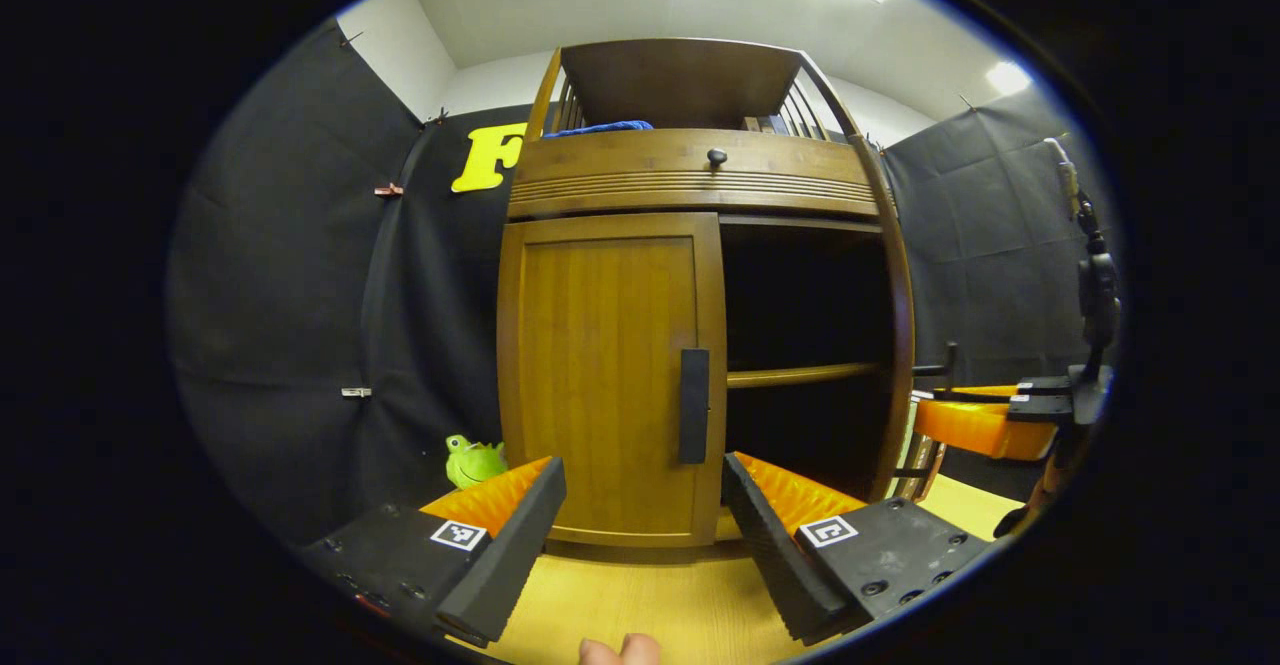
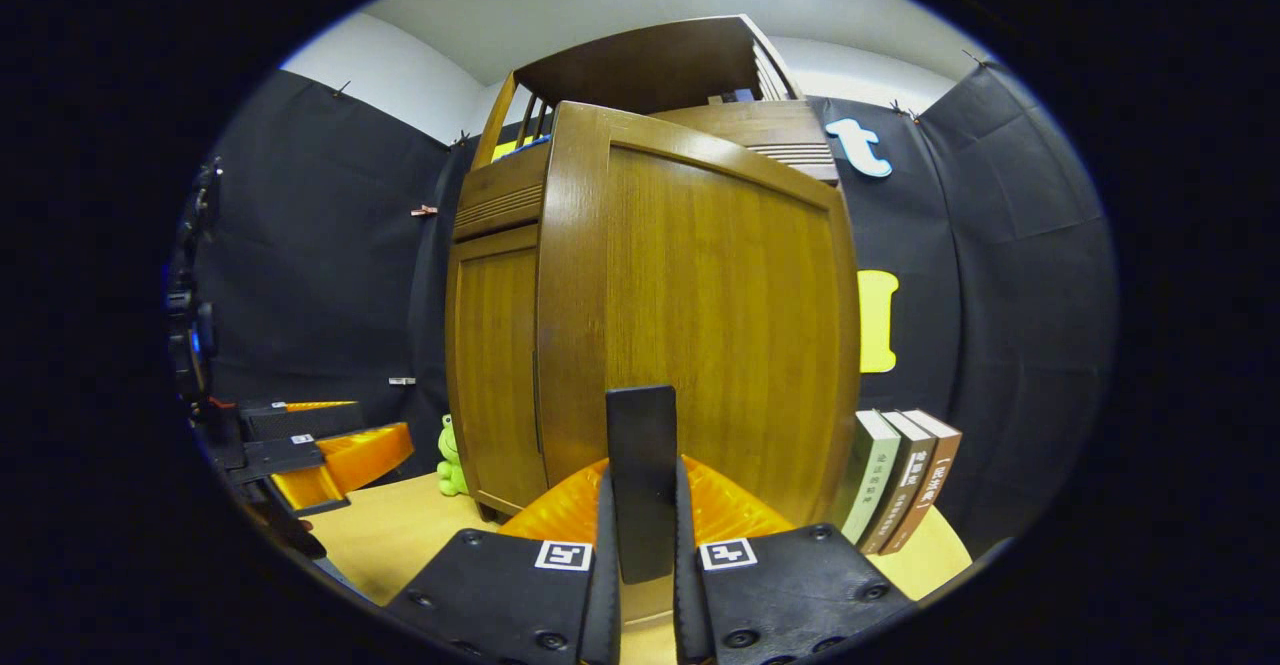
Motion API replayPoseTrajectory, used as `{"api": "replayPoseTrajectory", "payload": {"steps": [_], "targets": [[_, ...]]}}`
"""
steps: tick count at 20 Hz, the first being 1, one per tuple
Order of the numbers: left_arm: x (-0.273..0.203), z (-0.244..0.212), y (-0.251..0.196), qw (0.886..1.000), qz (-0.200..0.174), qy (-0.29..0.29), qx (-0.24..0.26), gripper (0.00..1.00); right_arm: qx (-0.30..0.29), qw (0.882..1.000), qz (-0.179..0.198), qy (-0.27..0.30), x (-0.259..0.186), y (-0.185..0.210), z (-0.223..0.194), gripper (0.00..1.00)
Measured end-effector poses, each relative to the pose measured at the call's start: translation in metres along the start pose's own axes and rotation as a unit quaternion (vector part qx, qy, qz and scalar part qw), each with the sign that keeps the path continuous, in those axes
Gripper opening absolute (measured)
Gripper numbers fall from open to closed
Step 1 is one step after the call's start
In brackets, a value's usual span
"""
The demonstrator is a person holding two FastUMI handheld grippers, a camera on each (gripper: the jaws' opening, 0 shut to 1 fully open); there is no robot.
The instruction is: Open the right door of the double-door shoe cabinet with the right hand, and open the left door with the left hand.
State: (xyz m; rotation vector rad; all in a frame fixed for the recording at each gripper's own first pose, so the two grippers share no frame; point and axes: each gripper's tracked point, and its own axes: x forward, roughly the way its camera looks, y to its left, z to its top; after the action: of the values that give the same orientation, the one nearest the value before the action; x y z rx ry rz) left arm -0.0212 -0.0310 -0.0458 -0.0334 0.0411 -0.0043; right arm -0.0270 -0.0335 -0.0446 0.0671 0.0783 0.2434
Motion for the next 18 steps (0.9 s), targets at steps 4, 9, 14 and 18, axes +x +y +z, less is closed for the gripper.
{"api": "replayPoseTrajectory", "payload": {"steps": [4,9,14,18], "targets": [[0.013,0.0,-0.013,1.0,-0.005,-0.002,-0.005,0.99,0.001,1.0,-0.008,-0.002,-0.03,-0.028,0.003,0.21],[0.036,-0.01,-0.019,1.0,0.001,0.012,-0.018,0.99,-0.001,0.999,-0.049,-0.011,-0.066,-0.077,0.011,0.24],[0.066,-0.013,-0.026,1.0,0.0,0.007,0.007,0.98,-0.005,0.993,-0.113,-0.025,-0.093,-0.137,0.022,0.21],[0.089,-0.016,-0.036,1.0,-0.009,0.011,0.011,0.99,0.001,0.993,-0.114,-0.034,-0.104,-0.15,0.029,0.18]]}}
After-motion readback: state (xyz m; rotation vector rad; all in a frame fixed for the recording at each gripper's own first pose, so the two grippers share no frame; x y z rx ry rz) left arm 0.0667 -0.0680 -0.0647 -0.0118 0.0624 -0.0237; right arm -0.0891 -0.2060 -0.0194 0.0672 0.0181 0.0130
